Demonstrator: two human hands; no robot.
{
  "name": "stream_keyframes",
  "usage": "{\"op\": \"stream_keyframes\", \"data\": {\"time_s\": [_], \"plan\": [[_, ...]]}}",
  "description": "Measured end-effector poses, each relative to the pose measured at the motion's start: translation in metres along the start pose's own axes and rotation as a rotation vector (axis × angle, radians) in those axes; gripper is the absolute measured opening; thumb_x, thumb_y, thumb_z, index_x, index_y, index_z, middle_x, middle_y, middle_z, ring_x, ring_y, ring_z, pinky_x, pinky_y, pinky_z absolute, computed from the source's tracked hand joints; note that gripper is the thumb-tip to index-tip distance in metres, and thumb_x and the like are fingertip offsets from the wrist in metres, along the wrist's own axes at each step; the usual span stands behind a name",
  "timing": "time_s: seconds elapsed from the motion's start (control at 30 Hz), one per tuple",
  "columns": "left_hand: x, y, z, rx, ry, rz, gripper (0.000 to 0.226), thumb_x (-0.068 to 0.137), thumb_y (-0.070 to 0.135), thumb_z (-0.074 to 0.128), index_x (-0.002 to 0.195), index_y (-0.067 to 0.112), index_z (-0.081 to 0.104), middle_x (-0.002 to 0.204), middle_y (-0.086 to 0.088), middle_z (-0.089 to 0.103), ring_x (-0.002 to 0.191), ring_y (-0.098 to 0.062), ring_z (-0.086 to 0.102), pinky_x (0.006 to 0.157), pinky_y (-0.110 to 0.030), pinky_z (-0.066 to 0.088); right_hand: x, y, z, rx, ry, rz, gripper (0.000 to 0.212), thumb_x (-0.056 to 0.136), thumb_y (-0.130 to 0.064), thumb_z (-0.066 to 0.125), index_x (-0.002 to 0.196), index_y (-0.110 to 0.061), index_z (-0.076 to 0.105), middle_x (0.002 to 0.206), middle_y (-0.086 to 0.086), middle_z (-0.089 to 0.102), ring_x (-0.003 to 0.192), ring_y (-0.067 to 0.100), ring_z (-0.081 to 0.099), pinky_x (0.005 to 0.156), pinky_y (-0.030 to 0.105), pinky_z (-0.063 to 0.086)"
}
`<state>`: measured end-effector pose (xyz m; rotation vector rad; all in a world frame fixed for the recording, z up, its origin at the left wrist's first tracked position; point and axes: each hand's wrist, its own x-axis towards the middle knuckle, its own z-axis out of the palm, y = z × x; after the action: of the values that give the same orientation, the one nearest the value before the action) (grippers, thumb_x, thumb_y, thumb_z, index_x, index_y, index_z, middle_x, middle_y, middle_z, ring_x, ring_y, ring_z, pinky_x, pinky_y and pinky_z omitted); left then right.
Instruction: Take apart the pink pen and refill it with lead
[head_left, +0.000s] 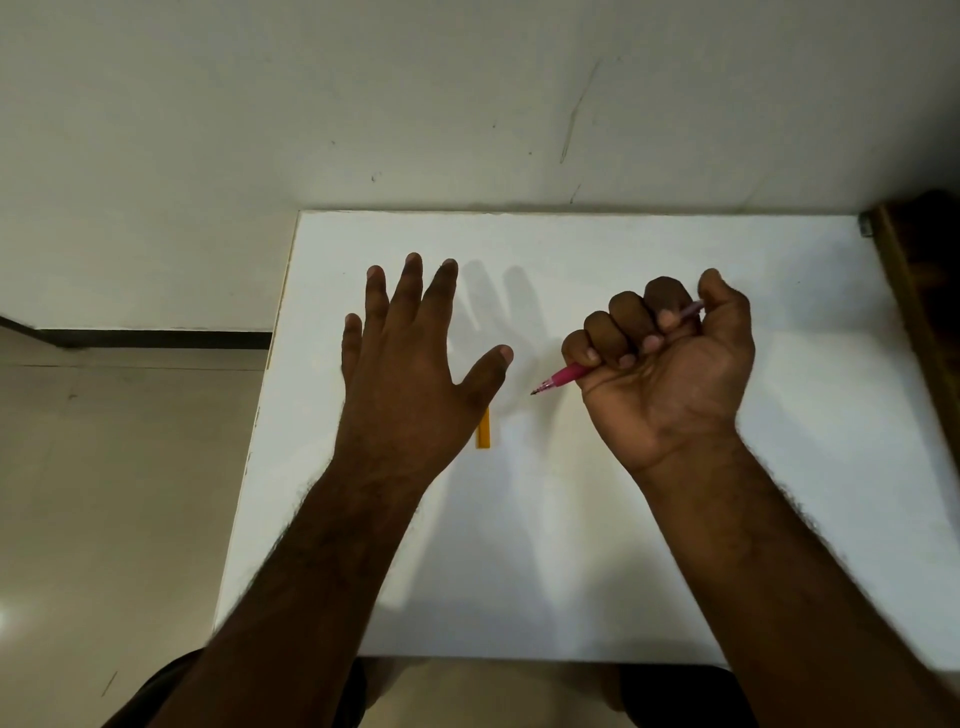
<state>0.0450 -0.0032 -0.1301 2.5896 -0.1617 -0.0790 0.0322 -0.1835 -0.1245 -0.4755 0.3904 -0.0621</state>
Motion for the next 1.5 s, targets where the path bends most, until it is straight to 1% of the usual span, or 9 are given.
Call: {"op": "stream_keyframes", "data": {"time_s": [0.27,0.4,0.6,0.73,0.9,1.07,1.2,1.33,1.5], "plan": [[0.0002,0.0004,-0.0005,0.001,-0.003,0.000,0.083,0.090,0.061,0.055,0.157,0.028,0.020,0.167,0.002,0.010,0.154,-0.022,-0.005,0.122,-0.054,0.007,-0.0010,0.0010,0.0010,0.003,0.010,0.011,0.048,0.098,-0.046,0.032,0.059,-0.018,0.031,0.053,-0.002,0.023,0.050,0.017,0.017,0.055,0.030,0.026],[0.0002,0.0003,-0.0005,-0.001,-0.004,-0.001,0.083,0.090,0.061,0.055,0.157,0.028,0.020,0.167,0.002,0.009,0.154,-0.022,-0.005,0.122,-0.054,0.007,0.0005,-0.0009,0.0009,-0.022,0.005,-0.001,0.045,0.097,-0.037,0.030,0.057,-0.018,0.032,0.050,-0.003,0.025,0.047,0.016,0.019,0.054,0.028,0.028],[0.0005,-0.0002,0.0001,0.003,-0.010,-0.006,0.083,0.089,0.062,0.054,0.157,0.029,0.019,0.167,0.003,0.008,0.154,-0.021,-0.006,0.122,-0.052,0.006,-0.0001,0.0007,-0.0001,-0.010,0.032,0.008,0.054,0.098,-0.053,0.033,0.057,-0.019,0.030,0.052,-0.002,0.022,0.049,0.017,0.016,0.054,0.029,0.027],[-0.0002,-0.0001,0.0006,0.005,-0.011,-0.003,0.083,0.089,0.063,0.054,0.157,0.029,0.019,0.167,0.003,0.008,0.154,-0.022,-0.005,0.122,-0.052,0.006,0.0009,-0.0003,0.0003,-0.034,0.014,-0.010,0.046,0.098,-0.040,0.031,0.057,-0.019,0.029,0.049,-0.002,0.023,0.047,0.017,0.018,0.053,0.028,0.029],[-0.0003,-0.0001,0.0008,0.006,-0.012,-0.003,0.084,0.089,0.062,0.054,0.157,0.028,0.019,0.167,0.002,0.008,0.154,-0.021,-0.006,0.122,-0.052,0.006,-0.0001,0.0000,-0.0005,-0.014,0.038,-0.007,0.053,0.100,-0.049,0.031,0.056,-0.019,0.030,0.050,-0.003,0.022,0.048,0.017,0.015,0.054,0.028,0.027],[-0.0001,-0.0005,0.0015,0.009,-0.011,-0.001,0.084,0.089,0.062,0.054,0.157,0.028,0.020,0.167,0.002,0.009,0.154,-0.022,-0.005,0.121,-0.052,0.006,0.0006,-0.0012,0.0002,-0.025,0.020,-0.011,0.049,0.098,-0.040,0.031,0.055,-0.019,0.031,0.048,-0.003,0.024,0.046,0.016,0.018,0.053,0.028,0.028],[0.0004,-0.0011,0.0018,0.007,-0.003,0.001,0.083,0.089,0.062,0.055,0.157,0.028,0.021,0.167,0.001,0.011,0.154,-0.022,-0.004,0.121,-0.053,0.007,-0.0002,0.0001,0.0003,-0.005,0.029,0.001,0.055,0.100,-0.051,0.031,0.055,-0.019,0.031,0.050,-0.003,0.023,0.048,0.017,0.016,0.054,0.028,0.027],[0.0006,-0.0019,0.0023,0.018,-0.008,-0.002,0.083,0.089,0.063,0.053,0.157,0.029,0.020,0.167,0.002,0.010,0.154,-0.022,-0.005,0.121,-0.053,0.007,0.0005,-0.0006,0.0007,-0.024,0.024,-0.002,0.048,0.098,-0.040,0.031,0.055,-0.019,0.030,0.048,-0.003,0.024,0.045,0.016,0.018,0.052,0.027,0.029],[0.0005,-0.0016,0.0020,0.014,-0.004,0.001,0.083,0.089,0.063,0.054,0.157,0.028,0.021,0.167,0.002,0.010,0.154,-0.022,-0.004,0.121,-0.053,0.007,-0.0008,-0.0001,0.0014,-0.017,0.041,0.009,0.054,0.100,-0.050,0.032,0.056,-0.019,0.030,0.050,-0.003,0.023,0.048,0.017,0.016,0.052,0.028,0.028]]}}
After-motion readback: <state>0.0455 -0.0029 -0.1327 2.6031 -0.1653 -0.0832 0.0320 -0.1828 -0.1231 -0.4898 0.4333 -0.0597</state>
